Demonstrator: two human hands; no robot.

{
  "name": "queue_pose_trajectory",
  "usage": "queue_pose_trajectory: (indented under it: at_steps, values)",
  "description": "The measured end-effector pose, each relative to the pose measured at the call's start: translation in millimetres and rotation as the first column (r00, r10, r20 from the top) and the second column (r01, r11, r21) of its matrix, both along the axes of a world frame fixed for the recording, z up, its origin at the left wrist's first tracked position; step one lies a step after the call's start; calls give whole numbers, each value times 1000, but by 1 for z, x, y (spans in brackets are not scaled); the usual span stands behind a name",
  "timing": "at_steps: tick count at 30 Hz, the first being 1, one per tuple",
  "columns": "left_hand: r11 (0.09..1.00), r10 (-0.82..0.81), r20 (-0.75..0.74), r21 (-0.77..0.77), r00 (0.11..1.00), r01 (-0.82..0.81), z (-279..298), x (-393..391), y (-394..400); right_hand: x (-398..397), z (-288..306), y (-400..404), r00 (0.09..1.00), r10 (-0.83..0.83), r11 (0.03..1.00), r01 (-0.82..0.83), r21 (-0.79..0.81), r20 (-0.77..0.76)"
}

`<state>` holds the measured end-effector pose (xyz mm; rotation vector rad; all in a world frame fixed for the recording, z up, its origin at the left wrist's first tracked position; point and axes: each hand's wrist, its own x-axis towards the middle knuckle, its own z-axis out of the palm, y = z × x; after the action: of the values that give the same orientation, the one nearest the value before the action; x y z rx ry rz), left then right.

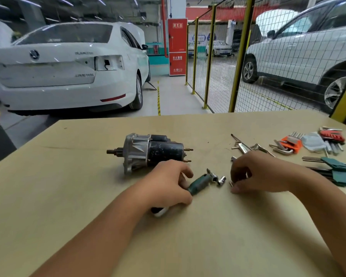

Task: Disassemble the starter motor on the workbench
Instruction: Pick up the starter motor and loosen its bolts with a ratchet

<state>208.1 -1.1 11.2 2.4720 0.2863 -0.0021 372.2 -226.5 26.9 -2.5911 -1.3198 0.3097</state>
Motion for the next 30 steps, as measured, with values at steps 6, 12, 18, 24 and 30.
queue_pose_trajectory:
  at_steps: [6,12,18,24,30]
  values:
    - [997,-24,59,68,998,20,-10,-14,11,19,4,-14,930,-364,843,307,441,48]
    - [999,-3,220,-36,976,12,-15,-17,11,37,-2,-23,867,-498,821,464,332,18]
    - [996,29,302,-90,953,-2,-17,-18,7,50,-4,-32,802,-594,739,575,352,-63]
    - [985,76,379,-171,922,-11,-16,-19,5,46,-11,-25,776,-629,759,603,245,41]
    - [983,78,379,-185,922,-7,-15,-19,6,33,-14,-10,728,-633,772,567,288,263]
